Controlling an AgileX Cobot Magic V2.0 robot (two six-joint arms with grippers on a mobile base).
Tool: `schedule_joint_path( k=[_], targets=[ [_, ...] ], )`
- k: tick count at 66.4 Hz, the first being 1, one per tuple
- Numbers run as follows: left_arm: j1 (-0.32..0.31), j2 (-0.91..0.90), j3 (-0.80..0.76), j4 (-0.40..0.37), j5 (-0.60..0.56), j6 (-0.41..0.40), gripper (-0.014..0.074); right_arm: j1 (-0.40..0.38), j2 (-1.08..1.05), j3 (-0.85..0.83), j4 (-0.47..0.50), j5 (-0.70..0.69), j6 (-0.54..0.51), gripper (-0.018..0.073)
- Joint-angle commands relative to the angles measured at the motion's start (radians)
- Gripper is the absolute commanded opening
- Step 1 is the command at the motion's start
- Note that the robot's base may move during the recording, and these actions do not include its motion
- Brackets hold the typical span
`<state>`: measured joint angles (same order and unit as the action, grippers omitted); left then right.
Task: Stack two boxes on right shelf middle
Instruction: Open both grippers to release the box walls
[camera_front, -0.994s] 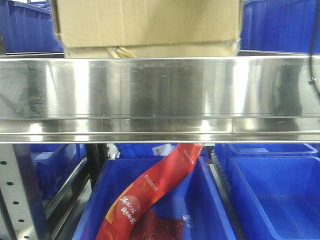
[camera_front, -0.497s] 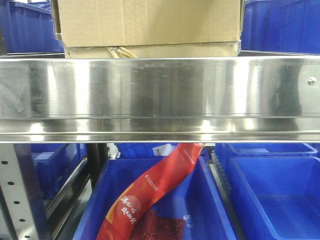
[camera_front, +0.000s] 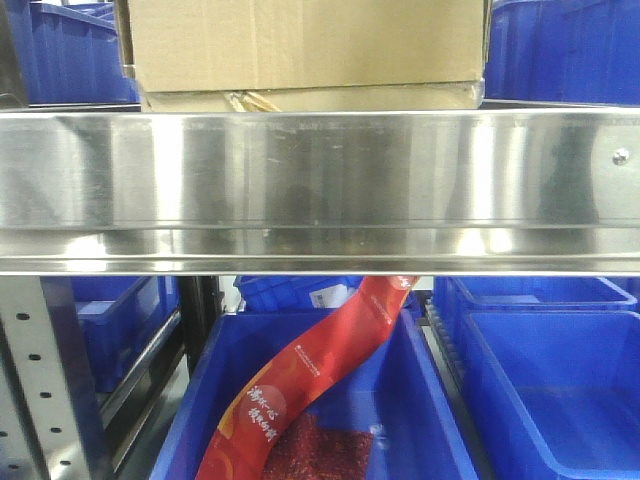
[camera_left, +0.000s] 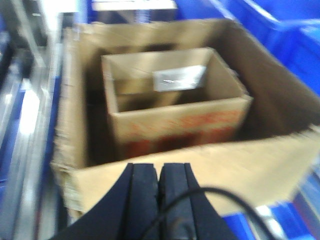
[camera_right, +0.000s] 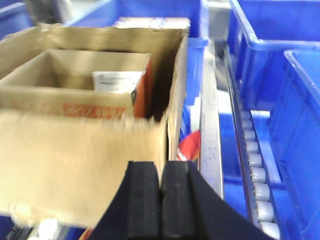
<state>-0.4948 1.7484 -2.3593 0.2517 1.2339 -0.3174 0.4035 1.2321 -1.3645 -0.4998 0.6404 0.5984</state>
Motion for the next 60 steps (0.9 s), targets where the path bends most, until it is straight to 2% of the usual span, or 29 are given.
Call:
schedule_joint_path(
  k=[1, 6, 11, 30, 37, 50, 60],
  targets=[
    [-0.019, -0.014, 0.016, 0.022, -0.013, -0.013, -0.0111, -0.001, -0.052, 0.063, -0.026, -0.090, -0.006, -0.0169],
    [-0.023, -0.025, 0.062, 0.046, -0.013, -0.013, -0.0111, -0.001, -0.068, 0.089, -0.037, -0.104, -0.006, -0.0169],
    [-0.023, -0.065, 0.150, 0.046, -0.060, -0.013, -0.0111, -0.001, -0.069, 0.093, -0.047, -0.091, -0.006, -0.0169],
    [-0.021, -0.389, 0.714, 0.040, -0.507, -0.013, -0.0111, -0.001, -0.069, 0.093, -0.070, -0.144, -0.006, -0.0169],
    [0.017, -0.511, 0.903, 0.031, -0.682, -0.013, -0.0111, -0.001, -0.069, 0.110, -0.072, -0.155, -0.006, -0.0169],
    [0.125, -0.698, 1.233, -0.044, -0.961, -0.013, -0.0111, -0.001, -0.111, 0.226, -0.104, -0.206, -0.006, -0.0169],
    [0.167, -0.848, 1.456, -0.063, -1.096, -0.013, -0.0091, -0.001, -0.221, 0.383, -0.118, -0.292, -0.006, -0.0169]
  ],
)
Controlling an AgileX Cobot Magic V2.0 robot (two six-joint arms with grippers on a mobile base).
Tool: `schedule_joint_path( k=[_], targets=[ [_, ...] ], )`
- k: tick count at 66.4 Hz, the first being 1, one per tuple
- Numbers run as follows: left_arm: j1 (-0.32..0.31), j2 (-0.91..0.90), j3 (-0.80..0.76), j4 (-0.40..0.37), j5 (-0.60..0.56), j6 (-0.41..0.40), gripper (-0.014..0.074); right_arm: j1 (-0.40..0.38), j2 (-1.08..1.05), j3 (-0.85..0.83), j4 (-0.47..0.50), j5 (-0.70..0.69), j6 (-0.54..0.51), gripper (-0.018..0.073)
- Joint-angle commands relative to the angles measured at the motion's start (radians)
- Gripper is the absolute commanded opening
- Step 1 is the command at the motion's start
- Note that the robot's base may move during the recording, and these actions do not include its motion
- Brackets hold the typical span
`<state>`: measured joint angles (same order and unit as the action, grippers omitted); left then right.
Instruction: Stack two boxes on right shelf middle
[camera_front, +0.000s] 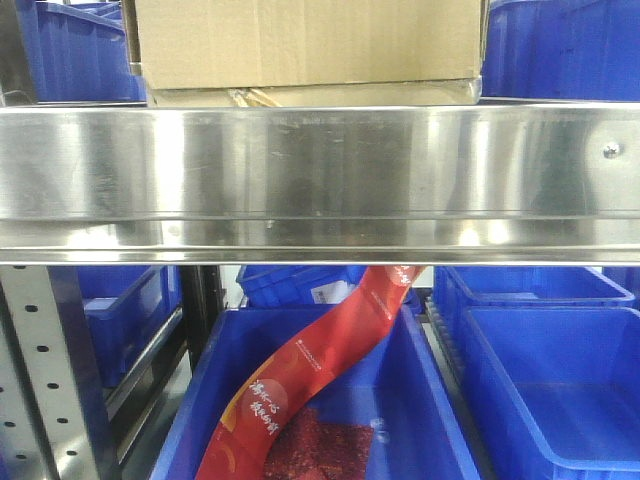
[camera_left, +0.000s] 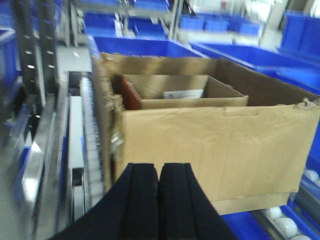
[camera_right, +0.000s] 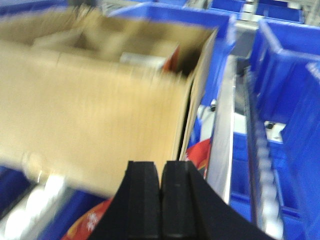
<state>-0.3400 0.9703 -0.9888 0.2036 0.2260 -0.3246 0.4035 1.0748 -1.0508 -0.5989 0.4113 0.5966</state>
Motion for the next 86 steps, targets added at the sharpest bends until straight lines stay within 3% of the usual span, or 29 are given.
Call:
schedule_joint_path(
  k=[1, 15, 27, 43, 61, 72, 76, 80, 86],
  targets=[
    [0.016, -0.088, 0.113, -0.015, -0.100, -0.005, -0.0091, -0.001, -0.080, 0.091, -0.019, -0.070, -0.004, -0.0169],
    [0.018, -0.307, 0.367, -0.037, -0.144, -0.005, -0.0091, -0.001, -0.298, 0.324, -0.017, -0.132, -0.004, -0.0169],
    [0.018, -0.489, 0.494, -0.037, -0.139, -0.005, -0.0091, -0.001, -0.484, 0.433, -0.017, -0.127, -0.004, -0.0169],
    [0.018, -0.609, 0.517, -0.037, -0.147, -0.005, -0.0091, -0.001, -0.610, 0.435, -0.017, -0.175, -0.004, -0.0169],
    [0.018, -0.623, 0.517, -0.037, -0.144, -0.005, -0.0091, -0.001, -0.621, 0.435, -0.015, -0.272, -0.004, -0.0169],
    [0.018, -0.623, 0.517, -0.037, -0.144, -0.005, -0.0091, -0.005, -0.653, 0.458, 0.040, -0.200, -0.004, -0.0169],
    [0.018, -0.623, 0.517, -0.037, -0.144, -0.005, -0.0091, -0.020, -0.695, 0.497, 0.105, -0.182, -0.007, -0.0169],
    [0.018, -0.623, 0.517, -0.037, -0.144, -0.005, -0.0091, -0.055, -0.753, 0.546, 0.147, -0.167, -0.065, -0.0169],
    [0.018, -0.623, 0.517, -0.037, -0.142, -0.005, -0.0091, -0.128, -0.842, 0.610, 0.266, -0.167, -0.265, -0.0169]
  ],
)
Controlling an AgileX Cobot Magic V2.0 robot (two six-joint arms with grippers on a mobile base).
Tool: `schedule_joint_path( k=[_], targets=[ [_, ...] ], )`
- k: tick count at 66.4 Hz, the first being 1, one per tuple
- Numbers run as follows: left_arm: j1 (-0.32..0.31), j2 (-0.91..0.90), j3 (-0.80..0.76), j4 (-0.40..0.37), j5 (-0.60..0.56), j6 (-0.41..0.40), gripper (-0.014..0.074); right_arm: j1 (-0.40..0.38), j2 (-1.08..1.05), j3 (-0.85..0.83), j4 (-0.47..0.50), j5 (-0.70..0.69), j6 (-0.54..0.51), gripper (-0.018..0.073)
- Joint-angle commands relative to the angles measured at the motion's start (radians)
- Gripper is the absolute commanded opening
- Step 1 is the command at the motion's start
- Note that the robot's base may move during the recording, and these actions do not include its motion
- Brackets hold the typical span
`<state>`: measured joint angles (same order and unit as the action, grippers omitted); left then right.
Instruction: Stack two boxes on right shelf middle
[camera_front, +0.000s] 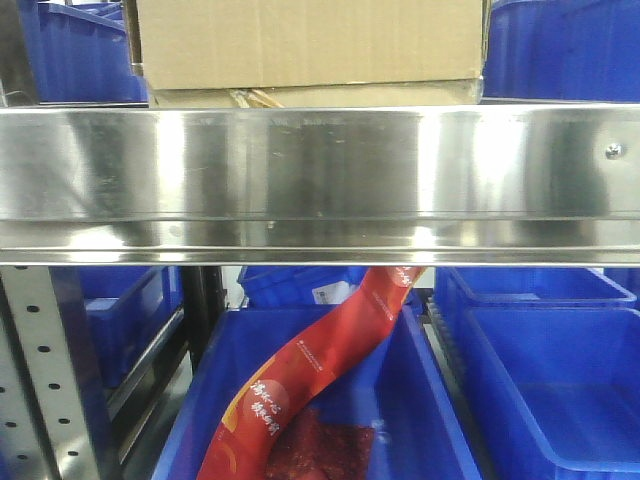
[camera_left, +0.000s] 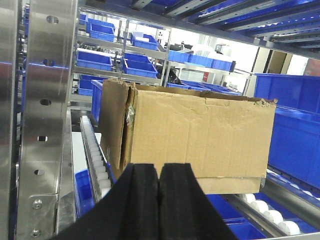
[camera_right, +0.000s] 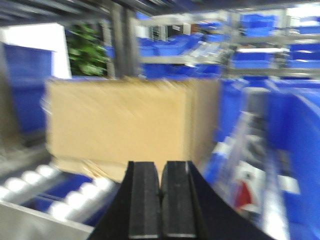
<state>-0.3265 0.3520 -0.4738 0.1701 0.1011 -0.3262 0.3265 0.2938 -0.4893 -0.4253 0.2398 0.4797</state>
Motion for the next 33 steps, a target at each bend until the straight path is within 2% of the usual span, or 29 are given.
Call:
schedule_joint_path(
  k=[1, 10, 17, 24, 33],
  targets=[
    [0.004, -0.005, 0.002, -0.003, -0.017, -0.004, -0.0091, -0.070, -0.080, 0.062, 0.118, 0.005, -0.192, -0.0169],
    [0.004, -0.005, 0.002, -0.003, -0.017, -0.004, -0.0091, -0.214, -0.197, 0.166, 0.275, -0.005, -0.405, -0.0169],
    [0.004, -0.005, 0.002, -0.003, -0.017, -0.004, -0.0091, -0.312, -0.290, 0.279, 0.388, -0.054, -0.448, -0.0169],
    [0.004, -0.005, 0.002, -0.003, -0.015, -0.004, -0.0091, -0.380, -0.294, 0.379, 0.400, -0.135, -0.455, -0.0169],
    [0.004, -0.008, 0.002, -0.003, -0.015, -0.004, -0.0091, -0.416, -0.294, 0.454, 0.437, -0.201, -0.455, -0.0169]
  ],
)
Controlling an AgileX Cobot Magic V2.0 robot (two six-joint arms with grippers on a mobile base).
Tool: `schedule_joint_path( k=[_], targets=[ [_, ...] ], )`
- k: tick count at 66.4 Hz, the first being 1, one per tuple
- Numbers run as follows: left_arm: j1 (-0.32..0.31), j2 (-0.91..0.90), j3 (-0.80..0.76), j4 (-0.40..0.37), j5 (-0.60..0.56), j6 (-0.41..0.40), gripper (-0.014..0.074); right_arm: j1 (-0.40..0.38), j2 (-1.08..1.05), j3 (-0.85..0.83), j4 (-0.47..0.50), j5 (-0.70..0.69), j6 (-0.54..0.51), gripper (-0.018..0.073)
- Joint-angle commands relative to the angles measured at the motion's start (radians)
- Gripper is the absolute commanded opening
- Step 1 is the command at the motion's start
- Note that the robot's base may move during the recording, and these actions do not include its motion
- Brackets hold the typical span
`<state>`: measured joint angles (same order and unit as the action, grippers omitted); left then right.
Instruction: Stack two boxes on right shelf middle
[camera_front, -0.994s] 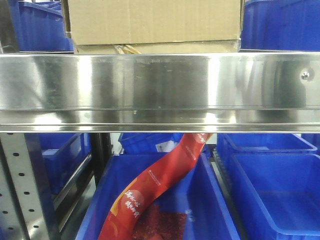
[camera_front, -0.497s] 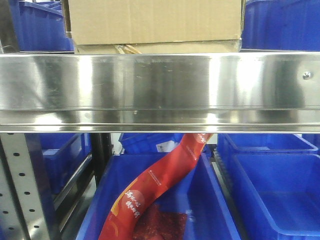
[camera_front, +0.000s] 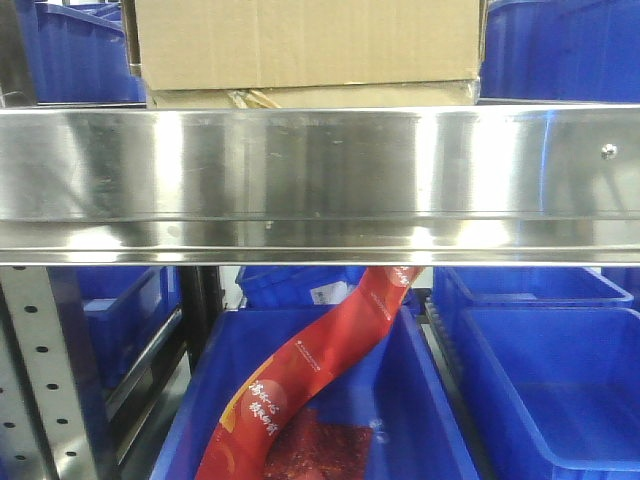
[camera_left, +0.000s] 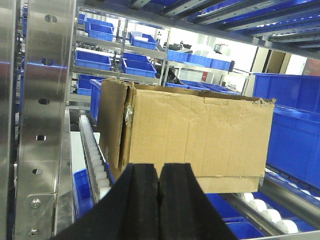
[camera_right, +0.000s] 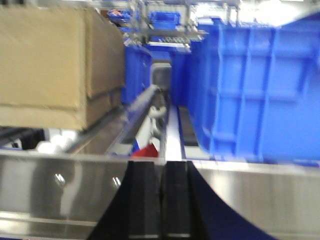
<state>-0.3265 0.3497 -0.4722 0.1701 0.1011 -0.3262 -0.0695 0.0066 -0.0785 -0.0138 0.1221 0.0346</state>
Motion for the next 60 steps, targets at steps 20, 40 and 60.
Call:
schedule_joint_path(
  k=[20, 40, 60],
  targets=[
    [0.004, -0.006, 0.001, -0.003, -0.015, -0.004, -0.0091, -0.027, -0.007, 0.079, 0.028, -0.107, -0.010, -0.0169],
    [0.004, -0.006, 0.001, -0.003, -0.015, -0.004, -0.0091, -0.027, -0.007, 0.079, 0.028, -0.078, -0.010, -0.0169],
    [0.004, -0.006, 0.001, -0.003, -0.015, -0.004, -0.0091, -0.027, -0.007, 0.079, 0.028, -0.078, -0.010, -0.0169]
  ],
)
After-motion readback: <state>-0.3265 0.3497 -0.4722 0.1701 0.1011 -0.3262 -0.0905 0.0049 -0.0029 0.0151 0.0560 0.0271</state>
